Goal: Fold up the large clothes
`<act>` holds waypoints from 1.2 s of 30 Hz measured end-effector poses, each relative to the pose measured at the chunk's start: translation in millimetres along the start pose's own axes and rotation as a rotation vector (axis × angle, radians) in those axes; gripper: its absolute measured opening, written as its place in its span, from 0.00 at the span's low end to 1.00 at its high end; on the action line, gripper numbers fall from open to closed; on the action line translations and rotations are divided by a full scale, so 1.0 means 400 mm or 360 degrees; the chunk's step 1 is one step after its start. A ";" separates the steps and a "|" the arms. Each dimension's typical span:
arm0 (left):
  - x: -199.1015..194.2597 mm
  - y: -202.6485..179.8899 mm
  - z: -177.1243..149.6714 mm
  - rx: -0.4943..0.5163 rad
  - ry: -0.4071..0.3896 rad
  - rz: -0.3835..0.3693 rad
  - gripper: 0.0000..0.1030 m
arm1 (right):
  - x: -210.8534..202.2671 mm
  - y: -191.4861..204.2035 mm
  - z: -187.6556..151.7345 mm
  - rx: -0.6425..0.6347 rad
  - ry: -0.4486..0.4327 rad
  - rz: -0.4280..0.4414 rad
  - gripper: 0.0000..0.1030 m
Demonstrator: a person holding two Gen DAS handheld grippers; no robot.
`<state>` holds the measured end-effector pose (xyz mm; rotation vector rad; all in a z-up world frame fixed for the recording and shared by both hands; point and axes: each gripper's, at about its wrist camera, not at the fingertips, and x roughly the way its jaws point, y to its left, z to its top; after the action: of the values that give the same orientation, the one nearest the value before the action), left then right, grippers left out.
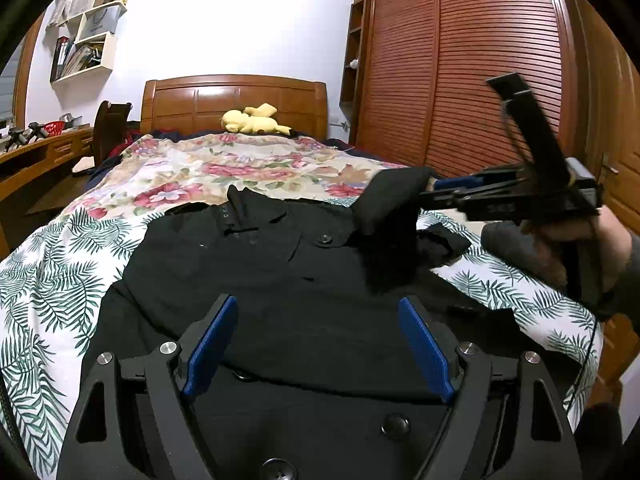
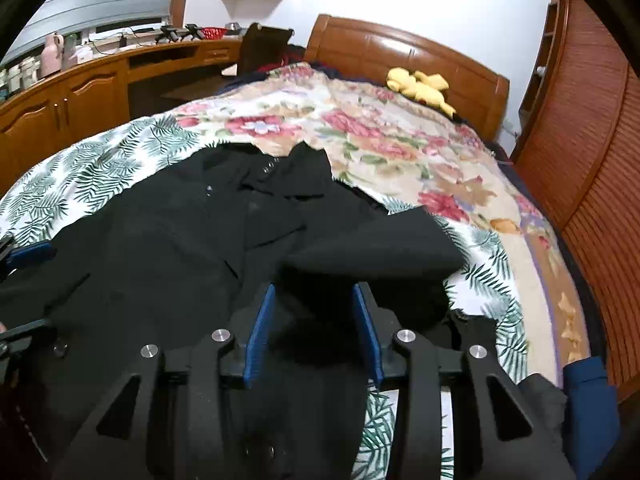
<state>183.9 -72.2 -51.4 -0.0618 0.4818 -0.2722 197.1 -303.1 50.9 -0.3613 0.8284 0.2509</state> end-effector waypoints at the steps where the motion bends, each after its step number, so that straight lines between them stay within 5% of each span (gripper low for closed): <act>1: 0.000 0.000 0.000 -0.0001 0.0000 -0.0001 0.81 | -0.016 0.001 0.001 -0.0016 -0.0018 -0.0004 0.44; 12: 0.007 -0.001 -0.004 0.0013 0.0015 0.0009 0.81 | -0.019 -0.119 -0.006 0.0169 -0.0023 -0.0194 0.46; 25: 0.013 0.003 0.001 0.0017 0.0040 0.0008 0.81 | 0.192 -0.307 -0.129 0.0434 0.0273 -0.0371 0.46; 36: 0.008 0.006 0.001 0.0013 0.0053 0.0014 0.81 | 0.267 -0.363 -0.203 0.0542 0.0414 -0.0419 0.46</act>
<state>187.4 -70.6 -52.8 -0.0472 0.5138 -0.2669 263.7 -460.3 -48.9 -0.1801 1.0483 -0.1865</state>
